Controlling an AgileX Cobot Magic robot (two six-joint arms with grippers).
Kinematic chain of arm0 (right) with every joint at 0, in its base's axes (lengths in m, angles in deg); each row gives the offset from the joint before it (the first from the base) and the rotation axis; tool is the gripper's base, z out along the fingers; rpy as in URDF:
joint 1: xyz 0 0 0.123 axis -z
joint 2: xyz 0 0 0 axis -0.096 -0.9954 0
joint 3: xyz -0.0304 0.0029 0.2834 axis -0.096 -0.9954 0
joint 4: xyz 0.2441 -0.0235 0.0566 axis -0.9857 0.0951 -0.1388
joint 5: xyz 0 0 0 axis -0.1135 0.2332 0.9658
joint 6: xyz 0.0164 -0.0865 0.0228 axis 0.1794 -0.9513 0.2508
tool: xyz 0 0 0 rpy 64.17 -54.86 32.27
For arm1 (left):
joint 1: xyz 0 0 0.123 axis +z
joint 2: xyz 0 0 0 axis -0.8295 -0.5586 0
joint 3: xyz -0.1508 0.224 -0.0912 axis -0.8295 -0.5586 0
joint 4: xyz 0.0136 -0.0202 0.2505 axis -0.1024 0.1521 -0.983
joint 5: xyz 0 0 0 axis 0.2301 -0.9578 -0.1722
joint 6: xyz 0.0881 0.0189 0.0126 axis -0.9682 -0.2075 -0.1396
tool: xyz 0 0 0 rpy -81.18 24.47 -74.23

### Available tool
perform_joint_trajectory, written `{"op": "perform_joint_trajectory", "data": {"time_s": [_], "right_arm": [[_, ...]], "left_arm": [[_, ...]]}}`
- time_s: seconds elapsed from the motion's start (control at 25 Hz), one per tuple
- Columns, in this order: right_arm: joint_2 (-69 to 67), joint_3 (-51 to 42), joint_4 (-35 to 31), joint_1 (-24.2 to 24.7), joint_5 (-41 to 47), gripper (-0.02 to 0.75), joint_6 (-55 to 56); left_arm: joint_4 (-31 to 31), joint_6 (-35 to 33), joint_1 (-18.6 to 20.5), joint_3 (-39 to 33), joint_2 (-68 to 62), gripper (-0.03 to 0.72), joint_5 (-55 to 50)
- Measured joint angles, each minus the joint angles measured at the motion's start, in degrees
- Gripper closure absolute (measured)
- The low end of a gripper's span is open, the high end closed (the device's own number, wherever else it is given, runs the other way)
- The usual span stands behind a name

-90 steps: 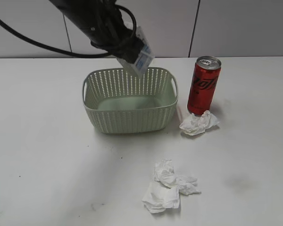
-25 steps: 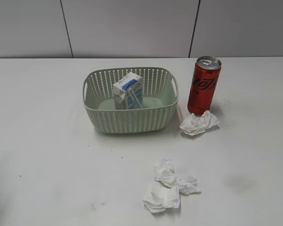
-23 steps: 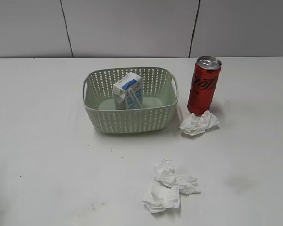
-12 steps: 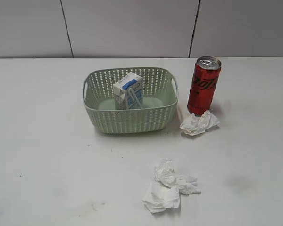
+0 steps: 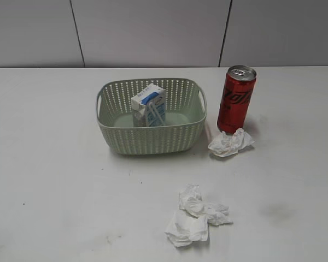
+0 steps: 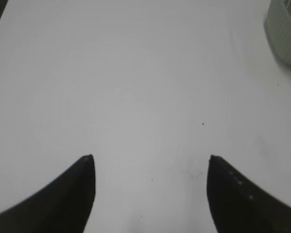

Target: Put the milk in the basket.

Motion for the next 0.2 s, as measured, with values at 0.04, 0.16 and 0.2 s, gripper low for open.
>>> {"op": "perform_joint_trajectory", "data": {"time_s": [0.04, 0.16, 0.2], "right_arm": [[0.0, 0.0, 0.0, 0.0, 0.0, 0.239, 0.0], [0.0, 0.0, 0.0, 0.0, 0.0, 0.239, 0.0], [0.0, 0.0, 0.0, 0.0, 0.0, 0.239, 0.0]], "left_arm": [[0.0, 0.0, 0.0, 0.0, 1.2, 0.162, 0.0], [0.0, 0.0, 0.0, 0.0, 4.8, 0.164, 0.0], [0.0, 0.0, 0.0, 0.0, 6.0, 0.164, 0.0]]}}
